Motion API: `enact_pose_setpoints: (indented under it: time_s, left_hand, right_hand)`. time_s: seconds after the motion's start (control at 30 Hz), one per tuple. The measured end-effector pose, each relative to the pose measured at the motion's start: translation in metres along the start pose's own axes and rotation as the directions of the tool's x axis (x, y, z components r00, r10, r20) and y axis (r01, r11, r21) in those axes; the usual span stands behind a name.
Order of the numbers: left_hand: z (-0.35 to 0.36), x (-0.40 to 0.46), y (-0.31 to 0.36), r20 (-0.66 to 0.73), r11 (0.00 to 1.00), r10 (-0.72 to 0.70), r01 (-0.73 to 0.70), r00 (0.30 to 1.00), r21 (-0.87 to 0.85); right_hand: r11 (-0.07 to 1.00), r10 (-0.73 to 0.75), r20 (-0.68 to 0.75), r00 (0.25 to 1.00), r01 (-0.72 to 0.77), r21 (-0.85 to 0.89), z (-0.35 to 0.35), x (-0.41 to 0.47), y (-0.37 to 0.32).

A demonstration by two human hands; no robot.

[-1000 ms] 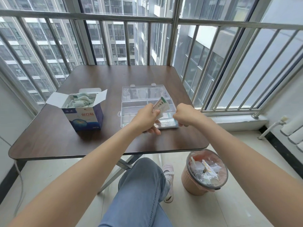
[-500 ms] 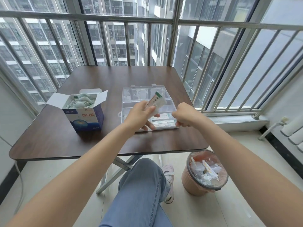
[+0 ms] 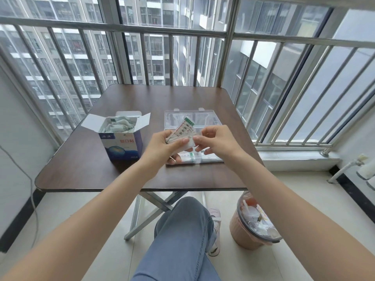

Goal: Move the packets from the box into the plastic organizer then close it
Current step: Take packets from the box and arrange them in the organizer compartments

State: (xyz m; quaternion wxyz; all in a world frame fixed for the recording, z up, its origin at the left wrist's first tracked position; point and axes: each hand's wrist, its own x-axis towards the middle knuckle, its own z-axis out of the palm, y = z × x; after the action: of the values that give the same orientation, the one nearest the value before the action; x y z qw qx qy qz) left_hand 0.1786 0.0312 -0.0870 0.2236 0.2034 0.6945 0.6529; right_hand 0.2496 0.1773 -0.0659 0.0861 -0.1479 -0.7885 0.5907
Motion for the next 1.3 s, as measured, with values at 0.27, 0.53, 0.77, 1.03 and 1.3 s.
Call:
enact_pose_setpoints:
  time_s: [0.27, 0.53, 0.77, 1.03, 1.3]
  left_hand:
    - [-0.016, -0.007, -0.005, -0.077, 0.997, 0.024, -0.018, 0.997, 0.079]
    - [-0.032, -0.009, -0.008, -0.025, 0.999, -0.039, 0.038, 0.999, -0.021]
    - [-0.038, 0.000, -0.012, -0.081, 0.995, 0.053, -0.046, 0.995, 0.088]
    - [-0.037, 0.005, -0.018, -0.139, 0.994, 0.100, -0.092, 0.985, 0.061]
    - [-0.044, 0.002, -0.016, -0.184, 0.987, 0.136, -0.118, 0.974, 0.107]
  right_hand:
    - [0.995, 0.030, 0.172, 0.985, -0.013, -0.101, 0.028, -0.004, -0.011]
    - [0.970, 0.110, 0.021, 0.994, -0.112, 0.216, 0.029, 0.009, 0.000]
    - [0.689, 0.235, 0.123, 0.964, -0.255, 0.679, 0.021, 0.015, -0.001]
    - [0.864, 0.274, 0.142, 0.951, -0.308, 0.398, 0.005, 0.019, 0.006]
    - [0.991, 0.098, -0.027, 0.995, -0.100, -0.084, 0.007, 0.033, 0.023]
